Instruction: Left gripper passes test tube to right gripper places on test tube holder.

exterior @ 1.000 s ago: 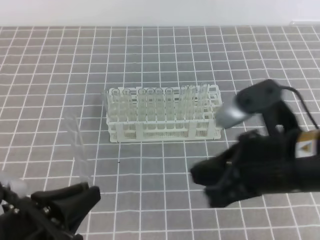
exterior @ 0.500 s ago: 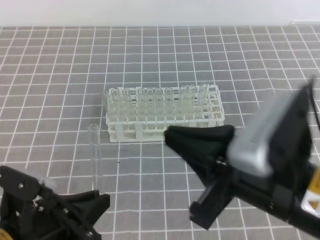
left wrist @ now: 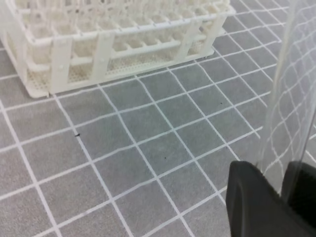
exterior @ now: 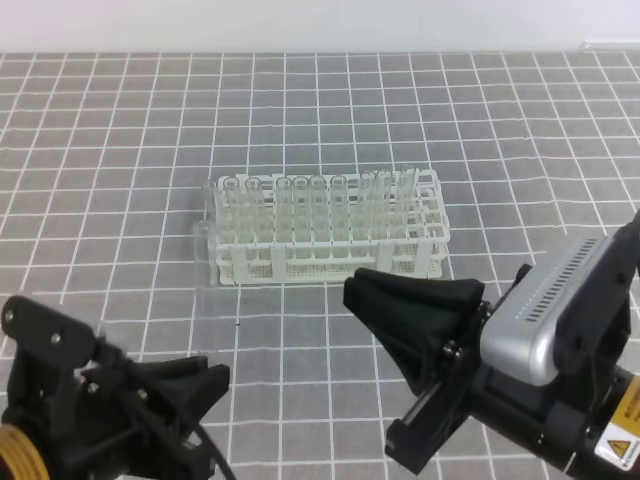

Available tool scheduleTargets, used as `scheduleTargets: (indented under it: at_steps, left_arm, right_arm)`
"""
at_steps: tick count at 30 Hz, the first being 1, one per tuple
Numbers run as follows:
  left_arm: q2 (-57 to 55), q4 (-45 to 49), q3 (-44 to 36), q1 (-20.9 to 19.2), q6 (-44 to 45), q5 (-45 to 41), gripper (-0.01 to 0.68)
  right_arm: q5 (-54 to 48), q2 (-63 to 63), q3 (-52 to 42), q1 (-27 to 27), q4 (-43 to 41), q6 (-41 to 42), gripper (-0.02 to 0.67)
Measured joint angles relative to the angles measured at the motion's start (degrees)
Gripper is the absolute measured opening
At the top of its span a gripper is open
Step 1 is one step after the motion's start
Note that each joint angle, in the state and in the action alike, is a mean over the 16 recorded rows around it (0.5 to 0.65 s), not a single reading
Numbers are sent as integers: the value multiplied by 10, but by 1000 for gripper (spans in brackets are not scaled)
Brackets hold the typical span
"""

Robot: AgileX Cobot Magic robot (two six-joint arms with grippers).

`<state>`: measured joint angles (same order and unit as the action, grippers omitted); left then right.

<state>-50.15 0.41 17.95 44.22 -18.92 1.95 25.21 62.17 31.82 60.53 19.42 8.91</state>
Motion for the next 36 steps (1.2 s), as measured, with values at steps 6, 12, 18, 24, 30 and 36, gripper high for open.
scheduleTargets:
  at_steps: [6,12,18,24,30,36]
  left_arm:
    - [-10,5,21,0,0,-26,63]
    - [-18,5,27,0,0,-27,63]
    - [-21,9,28,0,7,-19,51]
    - [-21,16,28,0,16,-7,51]
    - [-20,24,28,0,23,11,51]
    - [-20,36,28,0,23,29,57]
  right_arm:
    - [-6,21,24,0,-3,-14,217]
    - [-19,59,64,0,-4,-36,392]
    - [-28,105,104,0,-5,-67,482]
    - [-20,137,128,0,-19,-102,495]
    - [-3,154,138,0,-45,-131,496]
    - [20,162,140,0,-70,-155,496]
